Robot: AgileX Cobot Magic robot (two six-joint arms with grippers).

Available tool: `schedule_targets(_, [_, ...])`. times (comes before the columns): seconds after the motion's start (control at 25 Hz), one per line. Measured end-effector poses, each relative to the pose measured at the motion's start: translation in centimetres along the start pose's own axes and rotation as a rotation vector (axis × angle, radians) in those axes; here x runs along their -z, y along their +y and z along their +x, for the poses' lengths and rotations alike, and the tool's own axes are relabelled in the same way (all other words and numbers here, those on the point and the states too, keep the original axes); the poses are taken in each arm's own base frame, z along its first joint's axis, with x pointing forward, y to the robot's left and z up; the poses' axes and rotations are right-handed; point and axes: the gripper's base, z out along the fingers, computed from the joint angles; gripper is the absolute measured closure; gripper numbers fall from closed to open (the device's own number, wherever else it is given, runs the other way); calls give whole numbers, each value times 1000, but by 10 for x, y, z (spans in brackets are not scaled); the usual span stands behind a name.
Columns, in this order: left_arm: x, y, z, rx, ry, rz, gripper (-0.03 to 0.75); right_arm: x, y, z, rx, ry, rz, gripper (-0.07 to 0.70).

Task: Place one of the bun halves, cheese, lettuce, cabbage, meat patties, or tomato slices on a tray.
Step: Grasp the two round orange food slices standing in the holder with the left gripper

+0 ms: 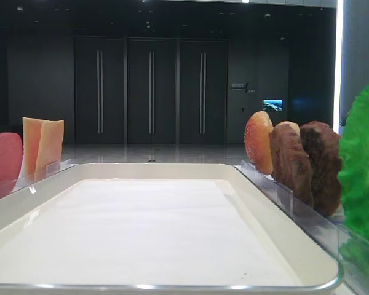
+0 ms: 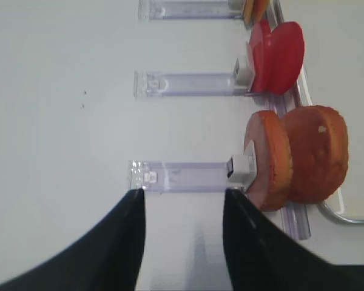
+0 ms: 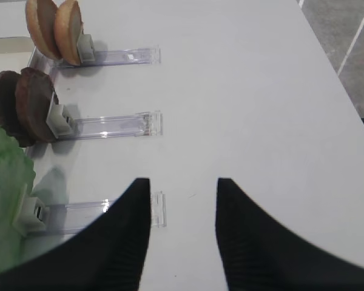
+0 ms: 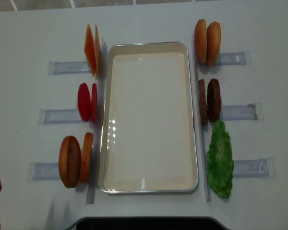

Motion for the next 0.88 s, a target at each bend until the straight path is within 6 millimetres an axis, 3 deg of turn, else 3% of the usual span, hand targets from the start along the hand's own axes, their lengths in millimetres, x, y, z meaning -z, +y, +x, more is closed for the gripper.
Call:
schedule_targets(0.28, [-28, 1, -42, 125, 264, -5, 388, 0, 0, 0, 0, 0, 0, 376])
schedule_targets(0.56, [-63, 3, -87, 137, 431, -13, 388, 0, 0, 0, 0, 0, 0, 376])
schedule_targets(0.68, [-84, 4, -96, 137, 518, -16, 388, 0, 0, 0, 0, 0, 0, 376])
schedule_targets(0.88, [-116, 5, -96, 131, 650, -26, 388, 0, 0, 0, 0, 0, 0, 376])
